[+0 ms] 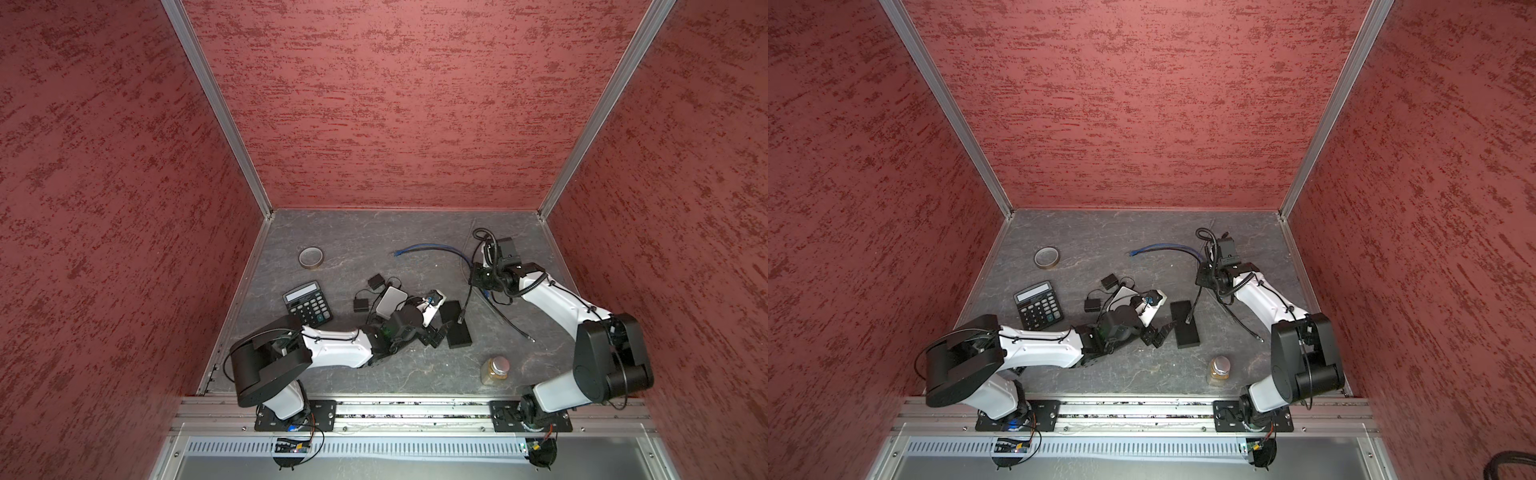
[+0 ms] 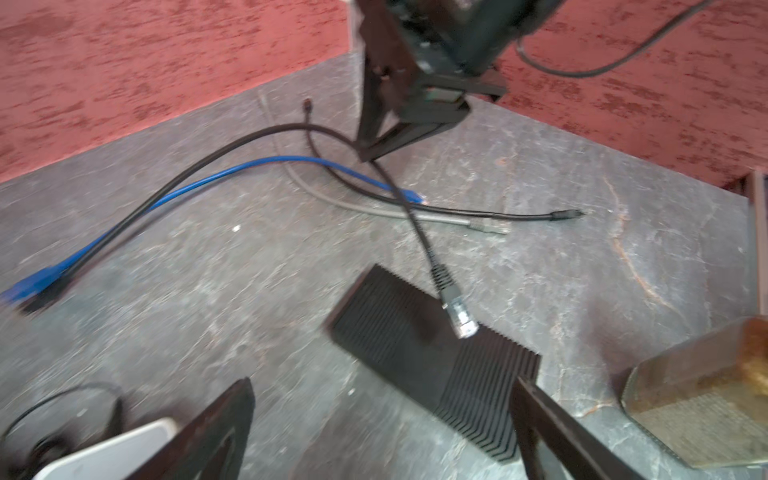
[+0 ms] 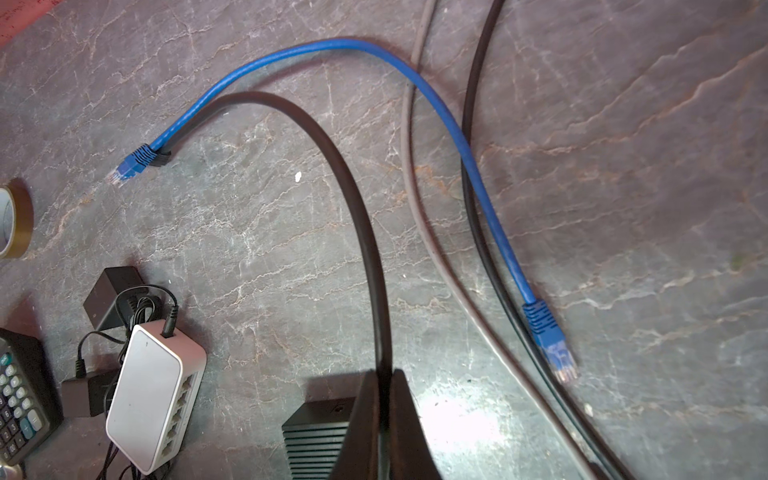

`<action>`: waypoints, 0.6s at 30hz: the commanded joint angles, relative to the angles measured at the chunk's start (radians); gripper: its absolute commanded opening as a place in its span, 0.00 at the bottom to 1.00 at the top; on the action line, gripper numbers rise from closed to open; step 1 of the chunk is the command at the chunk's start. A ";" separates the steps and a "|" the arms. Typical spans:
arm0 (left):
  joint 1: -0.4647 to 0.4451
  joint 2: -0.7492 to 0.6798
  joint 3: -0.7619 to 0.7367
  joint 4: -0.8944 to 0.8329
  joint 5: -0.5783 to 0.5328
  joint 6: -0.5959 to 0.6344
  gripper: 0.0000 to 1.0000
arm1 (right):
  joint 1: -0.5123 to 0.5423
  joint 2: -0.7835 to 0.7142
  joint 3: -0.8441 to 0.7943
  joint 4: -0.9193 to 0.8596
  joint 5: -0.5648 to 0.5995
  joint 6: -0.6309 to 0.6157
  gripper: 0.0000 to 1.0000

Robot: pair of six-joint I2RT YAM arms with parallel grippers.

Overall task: Insert the plug into the switch port
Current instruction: 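Grasp the black ethernet cable near its plug with the left gripper and lift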

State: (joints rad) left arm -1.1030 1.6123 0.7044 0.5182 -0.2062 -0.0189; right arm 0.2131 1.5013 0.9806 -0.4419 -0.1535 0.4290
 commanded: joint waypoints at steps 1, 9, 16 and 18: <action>-0.019 0.055 0.068 0.066 0.043 0.027 0.93 | -0.004 -0.037 -0.010 0.019 -0.011 0.018 0.00; -0.020 0.171 0.183 -0.011 0.065 0.014 0.87 | -0.004 -0.043 -0.018 0.040 -0.039 0.012 0.00; -0.017 0.247 0.243 -0.110 0.102 0.015 0.84 | -0.003 -0.056 -0.022 0.054 -0.058 0.004 0.00; -0.016 0.260 0.253 -0.127 0.097 0.013 0.83 | -0.004 -0.076 -0.024 0.063 -0.073 0.000 0.00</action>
State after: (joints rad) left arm -1.1221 1.8511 0.9375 0.4400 -0.1268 -0.0097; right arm 0.2131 1.4719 0.9642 -0.4171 -0.1978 0.4294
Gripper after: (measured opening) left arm 0.831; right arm 0.063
